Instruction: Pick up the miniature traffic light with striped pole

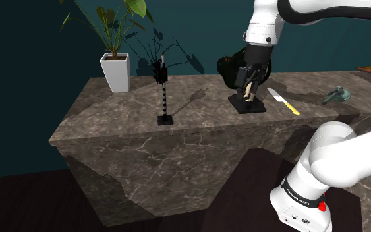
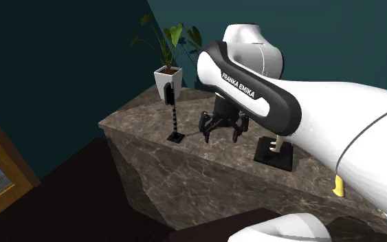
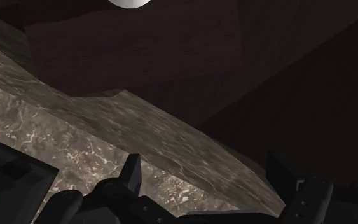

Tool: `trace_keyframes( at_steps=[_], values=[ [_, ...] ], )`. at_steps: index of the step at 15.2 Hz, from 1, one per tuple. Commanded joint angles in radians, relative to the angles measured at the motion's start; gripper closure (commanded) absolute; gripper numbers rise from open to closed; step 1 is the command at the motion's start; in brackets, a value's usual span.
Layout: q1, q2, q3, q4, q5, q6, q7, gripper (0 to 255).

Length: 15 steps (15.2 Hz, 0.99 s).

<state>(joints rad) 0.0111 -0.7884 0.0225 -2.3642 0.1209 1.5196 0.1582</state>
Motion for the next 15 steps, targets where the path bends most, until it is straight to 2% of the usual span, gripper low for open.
trace_keyframes(
  at_steps=[1, 8, 15],
  values=[
    [0.000, 0.000, 0.000, 0.000, 0.000, 0.000, 0.000, 0],
    [-0.010, 0.196, 0.120, 0.142, 0.000, 0.151, 0.149, 0],
    [-0.038, 0.414, 0.233, 0.343, -0.072, 0.247, 0.315, 0]
  ],
)
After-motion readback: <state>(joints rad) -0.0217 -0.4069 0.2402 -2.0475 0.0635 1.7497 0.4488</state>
